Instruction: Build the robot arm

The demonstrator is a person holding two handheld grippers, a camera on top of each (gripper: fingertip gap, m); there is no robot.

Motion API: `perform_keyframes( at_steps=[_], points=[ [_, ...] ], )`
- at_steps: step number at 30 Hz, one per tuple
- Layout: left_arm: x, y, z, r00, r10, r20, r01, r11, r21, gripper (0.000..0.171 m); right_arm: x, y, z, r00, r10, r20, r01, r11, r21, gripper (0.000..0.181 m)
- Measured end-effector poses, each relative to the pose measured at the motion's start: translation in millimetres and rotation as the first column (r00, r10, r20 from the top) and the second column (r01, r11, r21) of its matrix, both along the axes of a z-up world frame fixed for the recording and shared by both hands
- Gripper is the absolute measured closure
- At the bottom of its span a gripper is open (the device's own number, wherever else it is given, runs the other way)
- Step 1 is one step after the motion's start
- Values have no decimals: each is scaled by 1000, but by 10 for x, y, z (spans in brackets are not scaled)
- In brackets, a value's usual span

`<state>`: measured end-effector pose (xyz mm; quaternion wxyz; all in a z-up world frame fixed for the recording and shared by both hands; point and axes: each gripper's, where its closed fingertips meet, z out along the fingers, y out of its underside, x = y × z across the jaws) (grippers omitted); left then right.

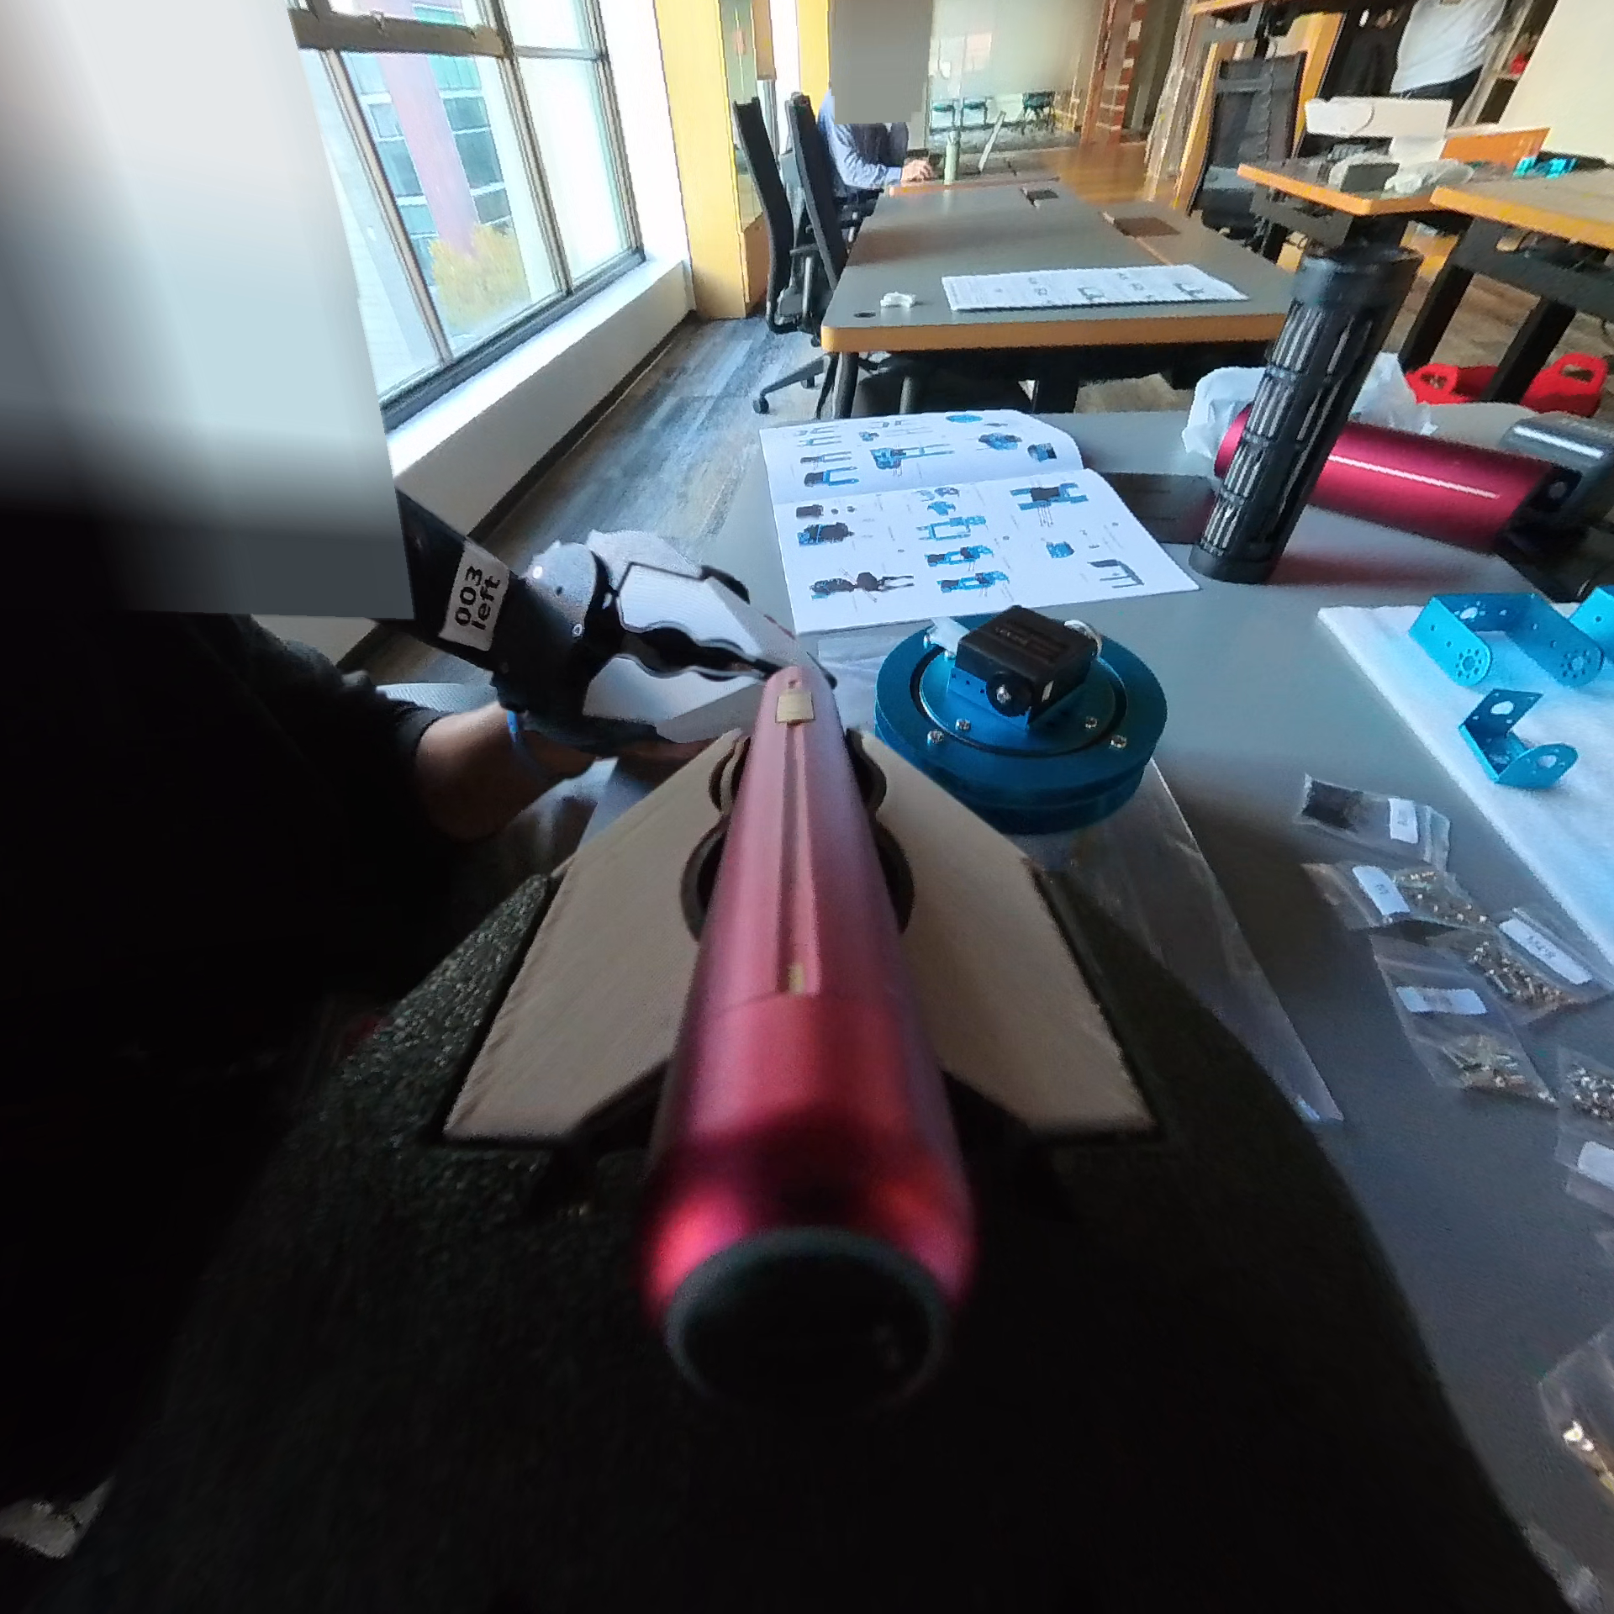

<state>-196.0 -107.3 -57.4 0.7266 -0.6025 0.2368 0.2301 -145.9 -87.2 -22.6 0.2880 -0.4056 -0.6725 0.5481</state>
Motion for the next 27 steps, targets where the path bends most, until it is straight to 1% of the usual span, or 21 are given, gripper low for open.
perform_keyframes(
  at_steps=[2, 4, 6, 9, 14, 18, 22, 27],
  points=[
    [2, 25, -100, 997, 15, -80, -18, 999, -36, 171, 6, 12, -78, 1000, -2, 27, 2, 1000, 28, 159],
    [-11, 45, -162, 991, 25, -130, -33, 998, -58, 171, -1, 17, -138, 999, -4, 36, 3, 999, 43, 159],
    [-20, 64, -201, 991, 16, -137, -27, 996, -81, 171, -12, 39, -173, 999, -8, 40, 6, 999, 34, 160],
    [-56, 102, -255, 987, 32, -160, -50, 993, -106, 171, -59, 75, -204, 999, -23, 28, 23, 1000, -3, 160],
    [-109, 140, -298, 984, 61, -164, -82, 989, -125, 171, -116, 108, -232, 999, -41, 15, 41, 999, -30, 160],
    [-141, 151, -283, 990, 58, -129, -74, 989, -130, 171, -136, 113, -237, 999, -44, 7, 45, 998, -41, 161],
    [-178, 162, -286, 988, 75, -134, -93, 987, -129, 171, -168, 121, -254, 998, -56, 1, 56, 997, -48, 159],
    [-160, 160, -254, 990, 70, -125, -85, 990, -116, 171, -170, 112, -218, 999, -49, -20, 47, 996, -74, 160]
  ],
)
